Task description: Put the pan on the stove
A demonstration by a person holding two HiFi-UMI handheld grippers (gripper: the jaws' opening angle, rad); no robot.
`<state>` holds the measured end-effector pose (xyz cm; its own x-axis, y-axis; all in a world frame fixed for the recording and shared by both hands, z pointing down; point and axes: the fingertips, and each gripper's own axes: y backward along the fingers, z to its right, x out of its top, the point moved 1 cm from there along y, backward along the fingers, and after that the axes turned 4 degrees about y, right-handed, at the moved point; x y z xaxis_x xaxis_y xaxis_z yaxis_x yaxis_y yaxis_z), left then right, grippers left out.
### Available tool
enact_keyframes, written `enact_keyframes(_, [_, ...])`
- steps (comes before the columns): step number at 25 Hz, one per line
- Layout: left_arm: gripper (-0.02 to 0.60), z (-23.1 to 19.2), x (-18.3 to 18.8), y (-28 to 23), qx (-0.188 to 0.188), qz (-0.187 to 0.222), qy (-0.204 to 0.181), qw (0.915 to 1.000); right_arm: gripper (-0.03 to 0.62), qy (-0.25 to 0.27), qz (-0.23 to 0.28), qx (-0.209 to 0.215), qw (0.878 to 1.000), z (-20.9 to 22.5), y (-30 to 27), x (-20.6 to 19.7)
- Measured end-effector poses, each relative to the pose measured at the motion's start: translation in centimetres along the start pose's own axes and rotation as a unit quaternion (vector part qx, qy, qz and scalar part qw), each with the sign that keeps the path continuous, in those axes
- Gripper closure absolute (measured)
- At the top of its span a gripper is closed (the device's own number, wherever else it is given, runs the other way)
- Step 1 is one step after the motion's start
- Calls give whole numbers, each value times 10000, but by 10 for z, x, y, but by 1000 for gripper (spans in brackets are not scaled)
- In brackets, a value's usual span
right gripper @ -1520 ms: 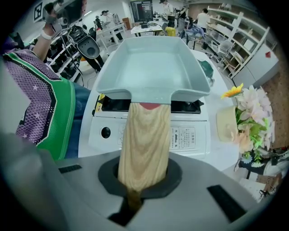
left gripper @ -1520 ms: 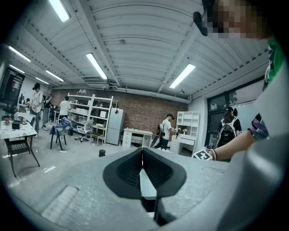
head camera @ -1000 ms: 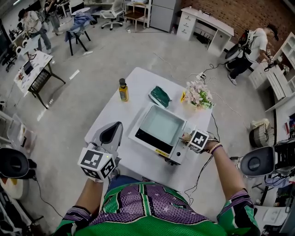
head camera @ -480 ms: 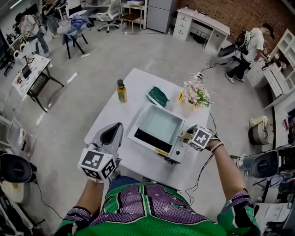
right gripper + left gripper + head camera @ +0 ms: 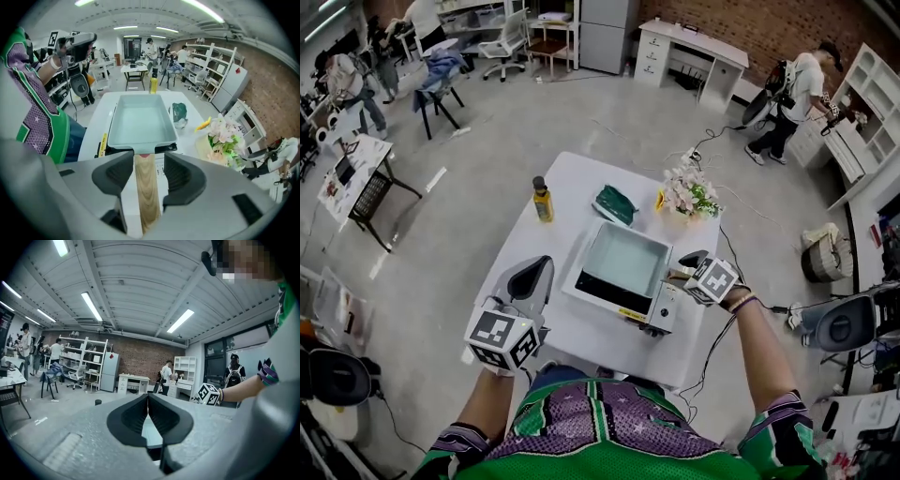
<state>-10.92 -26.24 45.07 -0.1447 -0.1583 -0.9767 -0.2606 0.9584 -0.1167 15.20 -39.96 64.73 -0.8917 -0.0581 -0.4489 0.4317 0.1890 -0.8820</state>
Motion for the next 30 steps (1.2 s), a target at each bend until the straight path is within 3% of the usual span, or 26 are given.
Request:
enact_keyframes(12, [563, -20, 33, -7, -653, -125, -140, 9977, 402, -1001, 554, -978, 9886, -40, 44, 35])
enact_keyframes(20, [563, -44, 41, 13, -926, -145, -251, 9953, 403, -1558, 1335, -1390, 9688, -81, 59, 97])
enact_keyframes(25, [563, -67, 43, 28, -1121, -153, -244, 9933, 404, -1745, 1573, -1617, 9585, -107, 62, 133])
enact_keyframes(30, [563, -86, 47, 38, -1403, -151, -287, 9896, 407, -2219, 1964, -1878, 9365, -132, 66, 160])
